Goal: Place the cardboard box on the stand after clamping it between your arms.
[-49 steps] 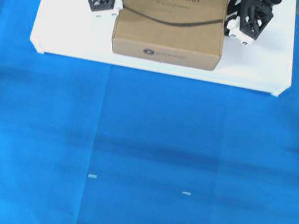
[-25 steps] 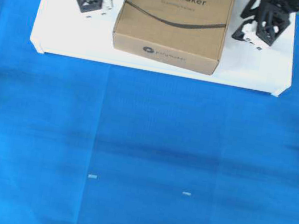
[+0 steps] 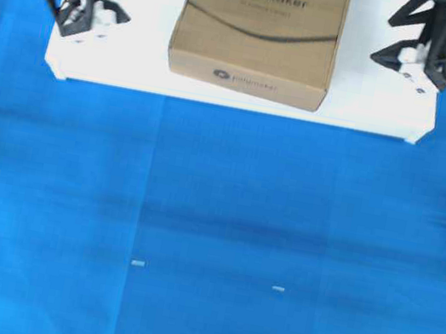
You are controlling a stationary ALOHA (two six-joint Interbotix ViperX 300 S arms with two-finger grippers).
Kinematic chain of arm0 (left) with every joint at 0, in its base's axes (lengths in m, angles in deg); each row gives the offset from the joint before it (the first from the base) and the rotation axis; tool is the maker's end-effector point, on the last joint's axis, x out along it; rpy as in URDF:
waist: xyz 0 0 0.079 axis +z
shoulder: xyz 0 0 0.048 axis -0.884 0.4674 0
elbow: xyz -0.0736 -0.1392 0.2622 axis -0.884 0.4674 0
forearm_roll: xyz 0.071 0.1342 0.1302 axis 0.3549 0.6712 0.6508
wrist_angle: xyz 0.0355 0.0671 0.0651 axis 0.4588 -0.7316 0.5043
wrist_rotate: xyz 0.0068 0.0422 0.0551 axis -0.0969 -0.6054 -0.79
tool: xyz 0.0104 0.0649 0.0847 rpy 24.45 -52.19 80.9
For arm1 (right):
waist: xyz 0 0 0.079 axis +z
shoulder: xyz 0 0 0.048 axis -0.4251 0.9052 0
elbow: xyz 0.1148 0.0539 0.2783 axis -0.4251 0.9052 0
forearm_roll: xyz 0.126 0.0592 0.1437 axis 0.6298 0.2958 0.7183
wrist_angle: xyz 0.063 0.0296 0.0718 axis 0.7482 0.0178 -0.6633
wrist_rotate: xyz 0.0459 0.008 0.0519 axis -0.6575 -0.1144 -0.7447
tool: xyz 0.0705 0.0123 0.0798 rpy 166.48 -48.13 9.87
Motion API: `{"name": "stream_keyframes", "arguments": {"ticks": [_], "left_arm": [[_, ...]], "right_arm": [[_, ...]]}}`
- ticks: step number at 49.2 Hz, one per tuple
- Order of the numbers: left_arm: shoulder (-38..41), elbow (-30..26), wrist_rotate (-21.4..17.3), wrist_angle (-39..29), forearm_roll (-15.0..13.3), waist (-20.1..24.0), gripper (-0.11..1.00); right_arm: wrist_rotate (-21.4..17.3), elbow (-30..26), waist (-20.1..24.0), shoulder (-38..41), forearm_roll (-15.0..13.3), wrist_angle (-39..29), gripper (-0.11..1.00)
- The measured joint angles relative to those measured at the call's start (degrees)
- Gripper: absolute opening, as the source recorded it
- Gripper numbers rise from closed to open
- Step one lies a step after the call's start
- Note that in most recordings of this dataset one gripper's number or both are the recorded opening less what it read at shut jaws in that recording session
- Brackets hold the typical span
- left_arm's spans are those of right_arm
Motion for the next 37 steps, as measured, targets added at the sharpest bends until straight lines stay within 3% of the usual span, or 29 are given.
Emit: {"name": "stream_keyframes", "arguments": {"ticks": [19, 27, 37], "left_arm": [[-18.5, 12.7, 9.1, 16.6, 0.0, -10.8, 0.85], [-22.9, 15.9, 11.4, 18.2, -0.1, -15.0, 0.84], [-24.9, 17.8, 13.6, 19.2, -0.1, -19.6, 0.84]], "right_arm": [[-4.0, 11.7, 12.0, -20.5, 0.1, 8.3, 0.98], [-6.9, 14.0, 15.6, -28.2, 0.0, 9.1, 0.98], [-13.5, 17.1, 20.7, -35.8, 0.1, 9.5, 0.98]]}}
